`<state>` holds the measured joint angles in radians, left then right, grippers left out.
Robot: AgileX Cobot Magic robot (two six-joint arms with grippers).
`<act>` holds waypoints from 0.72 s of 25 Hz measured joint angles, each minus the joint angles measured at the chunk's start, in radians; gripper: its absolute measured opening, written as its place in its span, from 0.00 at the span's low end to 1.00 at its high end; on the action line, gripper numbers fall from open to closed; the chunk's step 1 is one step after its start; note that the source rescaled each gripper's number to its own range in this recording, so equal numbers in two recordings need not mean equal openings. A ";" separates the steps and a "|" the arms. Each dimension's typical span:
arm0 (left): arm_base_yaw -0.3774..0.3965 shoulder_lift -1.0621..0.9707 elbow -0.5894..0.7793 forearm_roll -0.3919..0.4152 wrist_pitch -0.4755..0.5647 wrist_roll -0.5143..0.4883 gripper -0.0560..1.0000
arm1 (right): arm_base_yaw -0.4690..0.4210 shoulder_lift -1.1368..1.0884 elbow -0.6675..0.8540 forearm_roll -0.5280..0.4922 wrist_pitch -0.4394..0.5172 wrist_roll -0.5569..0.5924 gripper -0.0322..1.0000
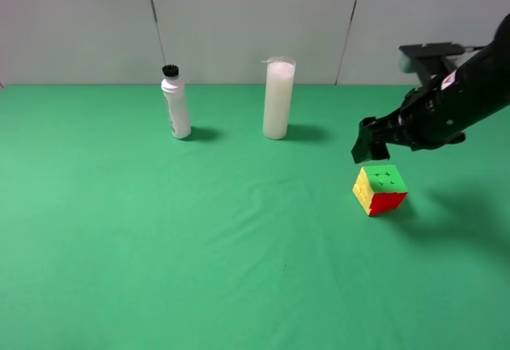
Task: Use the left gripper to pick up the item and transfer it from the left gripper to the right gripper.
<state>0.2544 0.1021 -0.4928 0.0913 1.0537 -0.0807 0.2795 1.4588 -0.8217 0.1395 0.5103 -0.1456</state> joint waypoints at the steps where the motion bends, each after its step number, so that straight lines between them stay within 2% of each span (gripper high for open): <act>1: 0.000 0.000 0.000 0.000 0.000 0.000 1.00 | 0.000 -0.026 0.000 -0.001 0.022 0.000 1.00; 8: 0.000 0.000 0.000 0.000 0.000 0.000 1.00 | 0.000 -0.271 -0.001 -0.003 0.201 0.006 1.00; 18: 0.000 0.000 0.000 0.000 0.000 0.000 1.00 | 0.000 -0.573 -0.002 -0.003 0.391 0.031 1.00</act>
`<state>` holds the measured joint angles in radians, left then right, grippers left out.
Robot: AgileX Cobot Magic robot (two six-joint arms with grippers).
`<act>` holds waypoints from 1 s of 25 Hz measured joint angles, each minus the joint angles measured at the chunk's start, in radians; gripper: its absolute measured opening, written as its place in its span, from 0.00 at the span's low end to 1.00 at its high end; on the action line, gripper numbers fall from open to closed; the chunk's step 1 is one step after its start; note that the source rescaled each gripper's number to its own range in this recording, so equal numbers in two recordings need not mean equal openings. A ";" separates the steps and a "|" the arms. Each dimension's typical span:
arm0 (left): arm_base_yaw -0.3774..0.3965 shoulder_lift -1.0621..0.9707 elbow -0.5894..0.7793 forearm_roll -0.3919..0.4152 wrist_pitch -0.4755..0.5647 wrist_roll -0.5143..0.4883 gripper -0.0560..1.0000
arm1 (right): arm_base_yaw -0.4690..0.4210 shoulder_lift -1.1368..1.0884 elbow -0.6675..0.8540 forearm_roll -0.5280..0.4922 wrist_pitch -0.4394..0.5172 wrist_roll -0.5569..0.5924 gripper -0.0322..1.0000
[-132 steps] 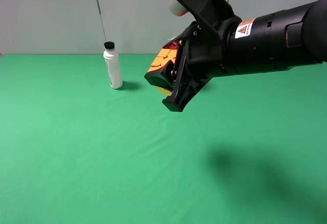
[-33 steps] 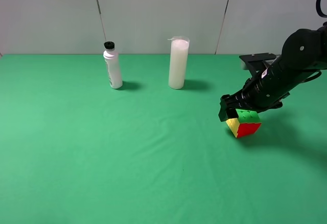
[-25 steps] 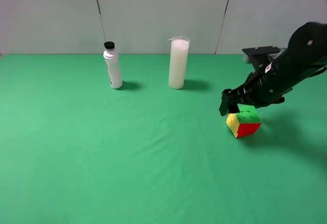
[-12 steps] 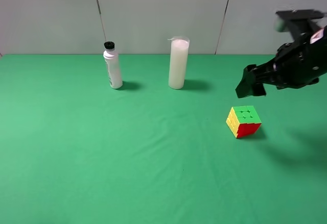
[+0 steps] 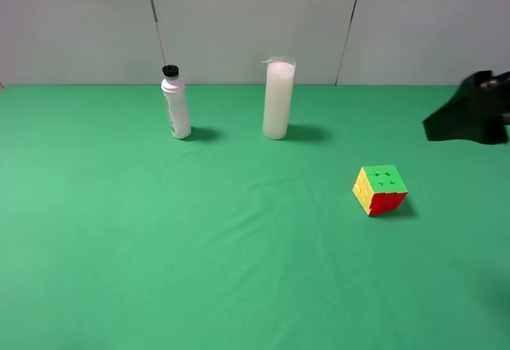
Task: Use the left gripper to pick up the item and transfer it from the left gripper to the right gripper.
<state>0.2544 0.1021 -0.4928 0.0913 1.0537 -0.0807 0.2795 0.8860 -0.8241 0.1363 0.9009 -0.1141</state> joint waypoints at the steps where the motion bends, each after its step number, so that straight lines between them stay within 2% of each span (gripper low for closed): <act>1: 0.000 0.000 0.000 0.000 0.000 0.000 1.00 | 0.000 -0.025 0.005 0.000 0.019 0.001 1.00; 6: 0.000 0.000 0.000 0.000 0.000 0.000 1.00 | 0.000 -0.152 0.057 0.000 0.075 0.002 1.00; 9: 0.000 0.000 0.000 0.000 0.000 0.000 1.00 | 0.000 -0.301 0.131 -0.003 0.099 0.002 1.00; 16: 0.000 0.000 0.000 0.000 0.000 0.000 1.00 | 0.000 -0.540 0.233 -0.003 0.108 0.038 1.00; 18: 0.000 0.000 0.000 0.000 0.000 0.000 1.00 | 0.000 -0.644 0.272 -0.006 0.111 0.079 1.00; 25: 0.000 0.000 0.000 0.000 0.000 0.000 1.00 | 0.000 -0.860 0.335 -0.077 0.121 0.114 1.00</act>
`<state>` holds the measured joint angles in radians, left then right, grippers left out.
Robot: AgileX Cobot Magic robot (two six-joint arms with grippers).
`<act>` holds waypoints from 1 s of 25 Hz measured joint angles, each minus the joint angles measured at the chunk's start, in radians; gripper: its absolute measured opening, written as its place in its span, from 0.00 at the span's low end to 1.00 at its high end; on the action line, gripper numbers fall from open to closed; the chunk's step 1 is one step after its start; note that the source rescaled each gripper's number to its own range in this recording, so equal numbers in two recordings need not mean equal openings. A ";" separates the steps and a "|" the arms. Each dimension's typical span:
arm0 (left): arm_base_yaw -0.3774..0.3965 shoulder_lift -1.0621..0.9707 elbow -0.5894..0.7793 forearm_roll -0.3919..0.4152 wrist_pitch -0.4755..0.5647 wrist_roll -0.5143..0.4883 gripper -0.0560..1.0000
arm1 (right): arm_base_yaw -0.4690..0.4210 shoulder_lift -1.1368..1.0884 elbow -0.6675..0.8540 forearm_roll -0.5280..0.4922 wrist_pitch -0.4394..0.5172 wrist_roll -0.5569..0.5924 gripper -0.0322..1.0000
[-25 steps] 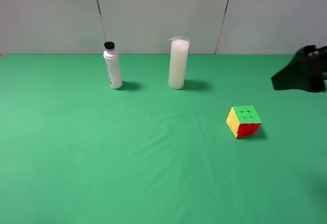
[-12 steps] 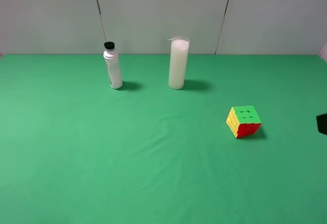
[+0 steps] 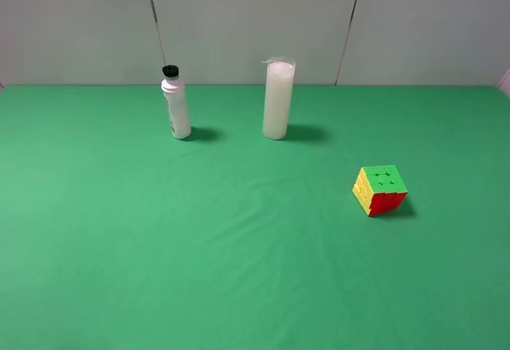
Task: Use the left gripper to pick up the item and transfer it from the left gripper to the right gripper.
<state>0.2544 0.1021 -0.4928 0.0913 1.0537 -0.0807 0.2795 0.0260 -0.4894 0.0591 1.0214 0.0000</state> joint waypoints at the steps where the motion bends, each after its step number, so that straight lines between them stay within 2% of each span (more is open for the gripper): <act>1: 0.000 0.000 0.000 0.000 0.000 0.000 1.00 | 0.000 -0.015 0.000 -0.007 0.000 0.006 1.00; 14: 0.000 -0.105 0.000 0.000 0.004 0.000 1.00 | -0.016 -0.032 0.000 -0.014 -0.001 0.013 1.00; 16: 0.000 -0.105 0.000 0.000 0.004 0.000 1.00 | -0.054 -0.032 0.000 -0.014 -0.001 0.013 1.00; 21: 0.000 -0.105 0.000 0.000 0.004 0.000 1.00 | -0.230 -0.032 0.000 -0.014 -0.001 0.013 1.00; 25: -0.035 -0.105 0.000 0.000 0.004 0.000 1.00 | -0.295 -0.032 0.000 -0.014 -0.001 0.014 1.00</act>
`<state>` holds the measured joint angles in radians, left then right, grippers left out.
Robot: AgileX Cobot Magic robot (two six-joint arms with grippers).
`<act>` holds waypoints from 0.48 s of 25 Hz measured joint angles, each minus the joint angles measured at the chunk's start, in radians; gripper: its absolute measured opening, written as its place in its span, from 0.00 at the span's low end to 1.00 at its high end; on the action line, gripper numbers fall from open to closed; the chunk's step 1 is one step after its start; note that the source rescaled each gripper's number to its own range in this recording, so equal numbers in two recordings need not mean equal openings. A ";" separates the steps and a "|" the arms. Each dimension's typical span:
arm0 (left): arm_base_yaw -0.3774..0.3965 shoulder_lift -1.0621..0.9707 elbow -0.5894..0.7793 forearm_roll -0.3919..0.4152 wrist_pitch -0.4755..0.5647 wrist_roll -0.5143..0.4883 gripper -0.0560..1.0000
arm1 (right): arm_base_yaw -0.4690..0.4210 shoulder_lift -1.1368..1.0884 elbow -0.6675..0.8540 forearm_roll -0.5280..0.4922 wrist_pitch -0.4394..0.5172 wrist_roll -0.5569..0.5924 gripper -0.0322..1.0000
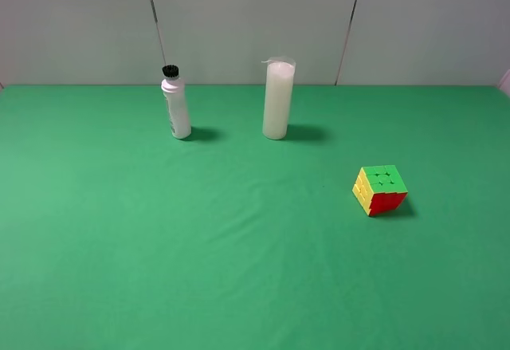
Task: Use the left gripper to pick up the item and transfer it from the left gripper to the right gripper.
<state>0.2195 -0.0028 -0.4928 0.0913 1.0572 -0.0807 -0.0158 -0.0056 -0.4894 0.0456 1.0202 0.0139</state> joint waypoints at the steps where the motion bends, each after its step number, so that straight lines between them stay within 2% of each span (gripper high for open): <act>1: -0.018 0.000 0.000 0.000 0.000 0.000 1.00 | -0.006 0.000 0.000 0.000 0.000 0.000 1.00; 5: -0.071 0.000 0.000 0.000 0.000 0.000 1.00 | -0.012 0.000 0.000 0.000 0.000 0.000 1.00; 12: -0.076 0.000 0.000 0.000 0.000 0.000 1.00 | -0.012 0.000 0.000 0.000 0.000 0.000 1.00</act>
<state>0.1434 -0.0028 -0.4928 0.0913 1.0572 -0.0807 -0.0282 -0.0056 -0.4894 0.0456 1.0202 0.0139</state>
